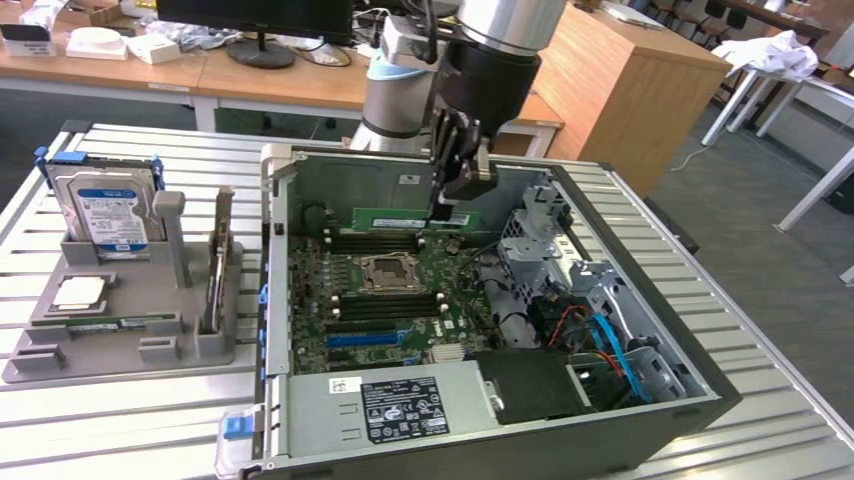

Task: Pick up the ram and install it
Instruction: 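Pick up the ram and move it above insertion slot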

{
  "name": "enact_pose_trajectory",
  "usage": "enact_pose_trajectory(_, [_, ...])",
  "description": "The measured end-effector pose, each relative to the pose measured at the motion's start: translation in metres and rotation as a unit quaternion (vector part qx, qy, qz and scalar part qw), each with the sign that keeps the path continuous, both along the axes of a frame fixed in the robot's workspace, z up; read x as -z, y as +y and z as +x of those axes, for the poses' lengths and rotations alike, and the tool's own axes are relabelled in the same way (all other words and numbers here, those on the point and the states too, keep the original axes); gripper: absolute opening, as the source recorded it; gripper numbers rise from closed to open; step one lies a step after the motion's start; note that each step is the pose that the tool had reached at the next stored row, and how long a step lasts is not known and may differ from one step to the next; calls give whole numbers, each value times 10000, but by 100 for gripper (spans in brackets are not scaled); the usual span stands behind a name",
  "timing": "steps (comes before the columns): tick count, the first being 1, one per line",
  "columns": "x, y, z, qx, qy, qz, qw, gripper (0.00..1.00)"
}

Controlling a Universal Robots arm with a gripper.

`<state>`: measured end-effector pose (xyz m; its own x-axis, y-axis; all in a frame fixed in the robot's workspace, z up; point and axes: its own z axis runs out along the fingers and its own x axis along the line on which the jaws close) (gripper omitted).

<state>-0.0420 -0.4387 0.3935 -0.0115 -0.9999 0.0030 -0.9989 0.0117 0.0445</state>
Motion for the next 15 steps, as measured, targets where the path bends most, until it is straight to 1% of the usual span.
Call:
enact_pose_trajectory(3, [0, 0, 59, 0, 0, 0, 10000, 12])
enact_pose_trajectory(9, [0, 1, 66, 1, 0, 0, 10000, 12])
enact_pose_trajectory(12, [1, 26, 66, 1, 0, 0, 10000, 12])
enact_pose_trajectory(15, [2, 71, 66, 0, 0, 0, 10000, 12])
